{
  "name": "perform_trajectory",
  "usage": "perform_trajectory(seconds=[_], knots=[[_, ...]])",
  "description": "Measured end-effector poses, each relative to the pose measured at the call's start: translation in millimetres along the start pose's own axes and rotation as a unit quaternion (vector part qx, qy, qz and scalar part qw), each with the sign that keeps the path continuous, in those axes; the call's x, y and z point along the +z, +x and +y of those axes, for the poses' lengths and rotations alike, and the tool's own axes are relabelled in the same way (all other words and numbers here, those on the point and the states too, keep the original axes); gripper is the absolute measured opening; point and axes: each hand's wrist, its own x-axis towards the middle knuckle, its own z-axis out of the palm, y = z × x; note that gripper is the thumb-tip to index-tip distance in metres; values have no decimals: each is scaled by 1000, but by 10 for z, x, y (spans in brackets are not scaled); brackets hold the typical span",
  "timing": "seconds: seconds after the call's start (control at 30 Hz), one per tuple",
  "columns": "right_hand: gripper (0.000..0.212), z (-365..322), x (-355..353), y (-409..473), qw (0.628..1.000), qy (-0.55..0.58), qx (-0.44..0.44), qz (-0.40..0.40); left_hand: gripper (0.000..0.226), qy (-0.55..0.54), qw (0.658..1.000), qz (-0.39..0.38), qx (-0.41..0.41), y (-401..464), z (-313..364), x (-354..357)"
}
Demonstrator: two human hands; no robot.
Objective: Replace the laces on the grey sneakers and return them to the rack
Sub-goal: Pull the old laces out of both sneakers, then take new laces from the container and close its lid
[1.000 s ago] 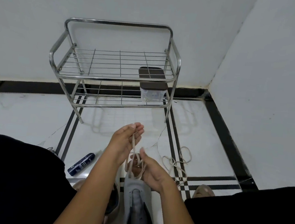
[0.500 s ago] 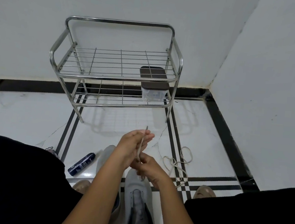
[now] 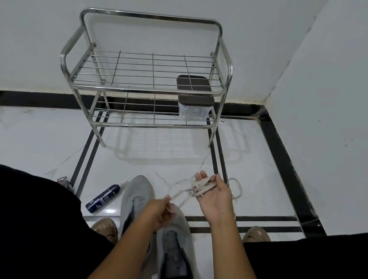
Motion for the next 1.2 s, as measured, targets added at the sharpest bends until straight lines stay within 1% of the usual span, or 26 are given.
perform_trajectory(seconds=[0.03, 0.07, 0.1, 0.17, 0.2, 0.23, 0.27, 0.37, 0.4, 0.43, 0.47, 0.5, 0.53, 0.6, 0.67, 0.77, 0.8, 0.83, 0.9, 0.93, 1.0, 1.07, 1.1, 1.13, 1.17, 1.2], knots=[[34, 12, -1, -6, 999, -13, 3, 38, 29, 72, 997, -14, -12, 24, -111, 45], [32, 21, -33, 12, 993, -81, -2, 91, 23, 147, 989, -22, -16, 55, -198, 77], [28, 11, -76, 28, 970, -193, -9, 147, 20, 234, 972, -23, -3, 101, -249, 85], [17, -40, -212, 64, 873, -424, -20, 239, 21, 376, 924, 14, 64, 222, -284, 26], [14, -89, -283, 104, 823, -501, -22, 266, 22, 401, 909, 47, 98, 291, -273, -24], [13, -147, -311, 125, 790, -547, -17, 277, 24, 402, 905, 72, 120, 360, -258, -89], [16, -192, -326, 163, 772, -572, -7, 277, 24, 398, 902, 89, 139, 403, -241, -156], [48, -311, -282, 314, 740, -634, 22, 222, 18, 395, 894, 120, 175, 330, -199, -283], [48, -342, -251, 344, 720, -663, 29, 204, 15, 402, 886, 134, 190, 304, -201, -309], [39, -386, -221, 352, 691, -693, 35, 201, 16, 406, 875, 161, 208, 287, -215, -327], [28, -414, -210, 360, 659, -723, 42, 201, 21, 409, 864, 193, 223, 301, -252, -364], [23, -447, -211, 330, 628, -747, 59, 208, 28, 414, 854, 218, 228, 279, -271, -385], [27, -451, -235, 319, 600, -767, 80, 213, 34, 420, 845, 240, 229, 264, -291, -413], [33, -359, -303, 274, 584, -775, 65, 232, 41, 424, 848, 255, 191, 247, -310, -470], [39, -174, -367, 250, 572, -790, 80, 206, 50, 410, 872, 241, 111, 259, -326, -535], [49, 260, -466, 44, 533, -797, 274, 80, 57, 411, 890, 197, 12, 265, -399, -608], [51, 419, -538, -38, 506, -799, 322, 46, 53, 410, 890, 201, 4, 266, -430, -628], [45, 556, -588, -139, 492, -799, 343, 29, 46, 428, 877, 219, 9, 267, -462, -648], [25, 707, -649, -220, 506, -809, 298, 13, 30, 486, 836, 253, 27, 243, -472, -679], [18, 715, -659, -185, 500, -827, 257, 8, 28, 501, 823, 264, 33, 213, -452, -671], [14, 632, -570, -81, 483, -853, 199, 21, 28, 510, 817, 265, 39, 218, -438, -694], [13, 539, -515, 6, 525, -825, 205, 41, 28, 501, 822, 267, 41, 207, -418, -694], [18, 524, -510, 11, 531, -812, 239, 41, 28, 496, 825, 269, 42, 223, -409, -698], [32, 521, -493, -35, 512, -807, 294, 33, 28, 493, 826, 271, 42, 250, -403, -704], [42, 539, -506, -103, 471, -811, 348, 20, 28, 490, 827, 273, 45, 258, -388, -698], [41, 580, -535, -152, 437, -818, 375, 10, 28, 483, 830, 276, 44, 263, -374, -691]])
